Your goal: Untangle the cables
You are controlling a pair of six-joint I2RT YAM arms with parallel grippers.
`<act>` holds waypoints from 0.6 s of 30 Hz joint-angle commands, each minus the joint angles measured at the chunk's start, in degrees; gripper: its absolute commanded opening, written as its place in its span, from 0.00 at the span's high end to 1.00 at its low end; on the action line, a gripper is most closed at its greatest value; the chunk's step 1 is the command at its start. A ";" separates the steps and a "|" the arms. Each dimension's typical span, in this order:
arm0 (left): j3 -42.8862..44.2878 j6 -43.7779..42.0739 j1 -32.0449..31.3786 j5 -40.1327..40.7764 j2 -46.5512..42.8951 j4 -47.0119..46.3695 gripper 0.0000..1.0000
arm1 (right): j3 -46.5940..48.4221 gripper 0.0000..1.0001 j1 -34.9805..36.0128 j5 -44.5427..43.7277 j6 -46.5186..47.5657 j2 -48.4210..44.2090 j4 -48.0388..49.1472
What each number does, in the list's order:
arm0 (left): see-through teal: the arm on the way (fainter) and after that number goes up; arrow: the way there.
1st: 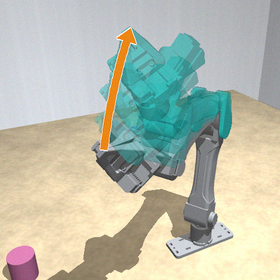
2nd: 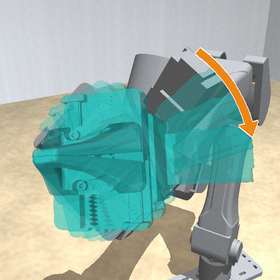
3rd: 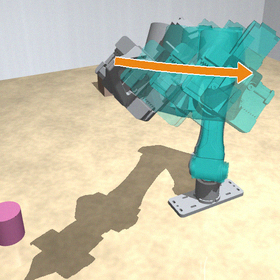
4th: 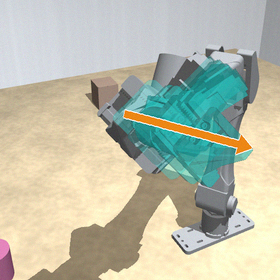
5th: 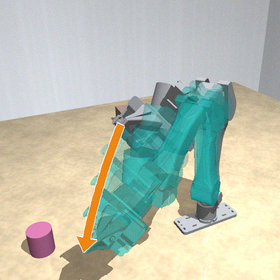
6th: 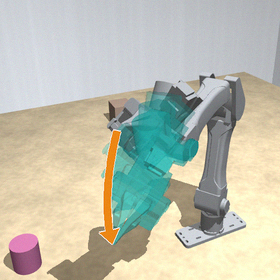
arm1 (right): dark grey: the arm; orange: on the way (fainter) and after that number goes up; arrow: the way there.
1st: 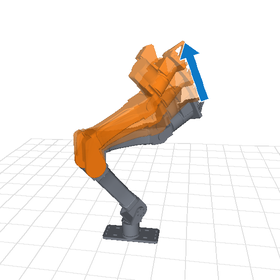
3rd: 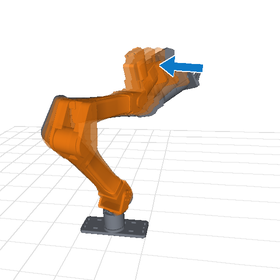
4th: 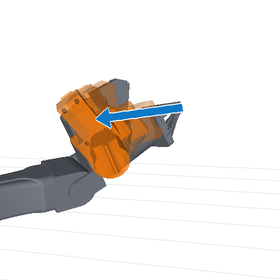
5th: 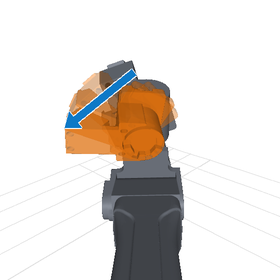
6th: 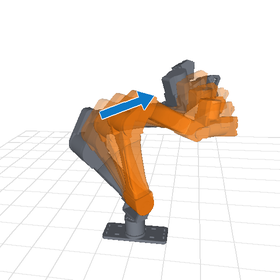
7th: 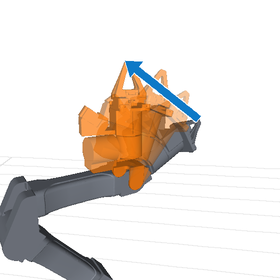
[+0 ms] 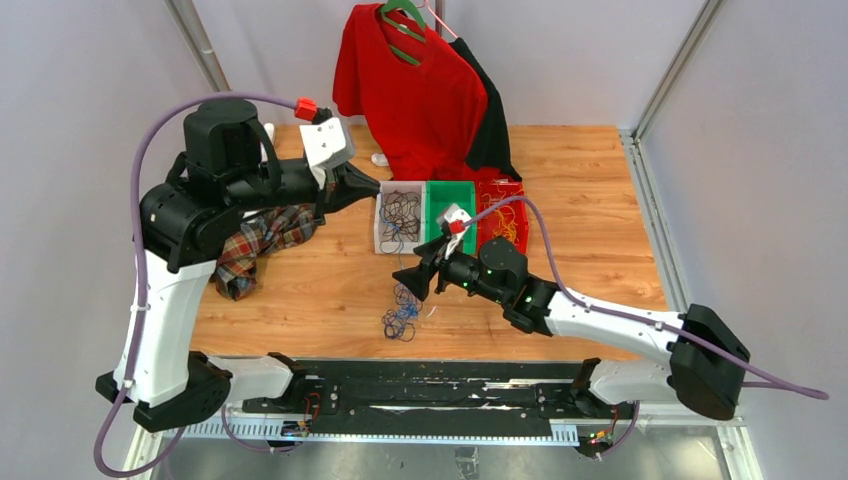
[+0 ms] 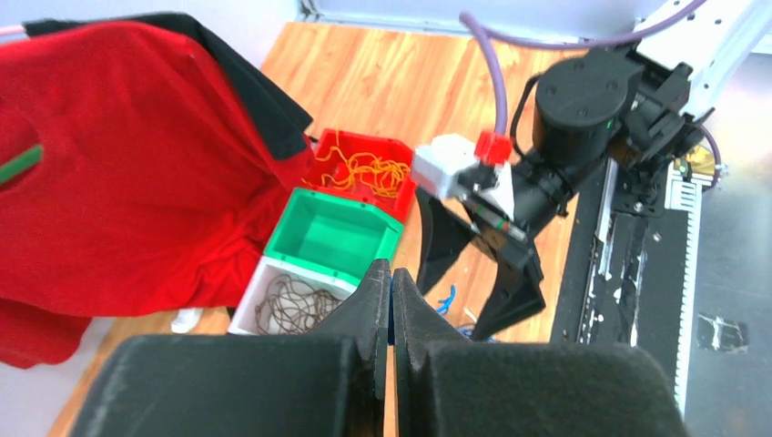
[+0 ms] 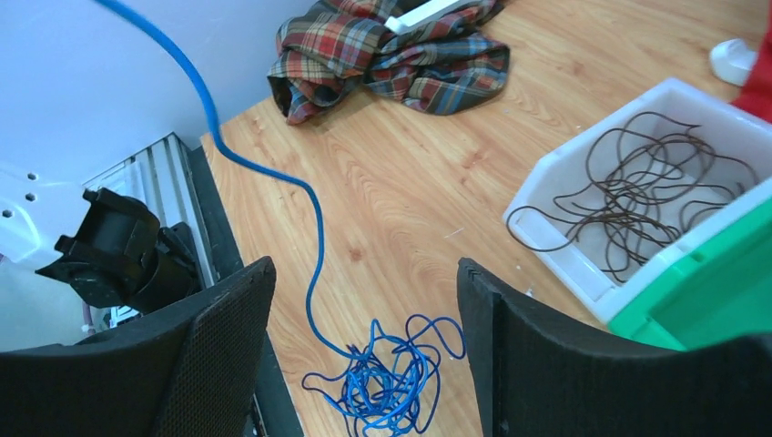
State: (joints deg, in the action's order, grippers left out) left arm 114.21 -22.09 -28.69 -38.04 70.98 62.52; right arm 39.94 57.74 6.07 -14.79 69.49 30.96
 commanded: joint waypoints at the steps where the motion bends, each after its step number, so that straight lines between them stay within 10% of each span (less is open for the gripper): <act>1: 5.11 1.30 0.12 0.69 1.04 -0.38 0.99 | 3.38 0.27 0.61 4.82 0.77 4.40 3.41; 18: 26.82 5.54 0.08 -0.71 7.75 -2.48 1.00 | 12.88 0.55 -0.45 3.55 -2.13 21.47 5.63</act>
State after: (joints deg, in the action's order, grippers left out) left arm 136.49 -18.98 -28.69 -37.95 77.91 62.63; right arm 51.00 57.84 9.45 -16.49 88.18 35.33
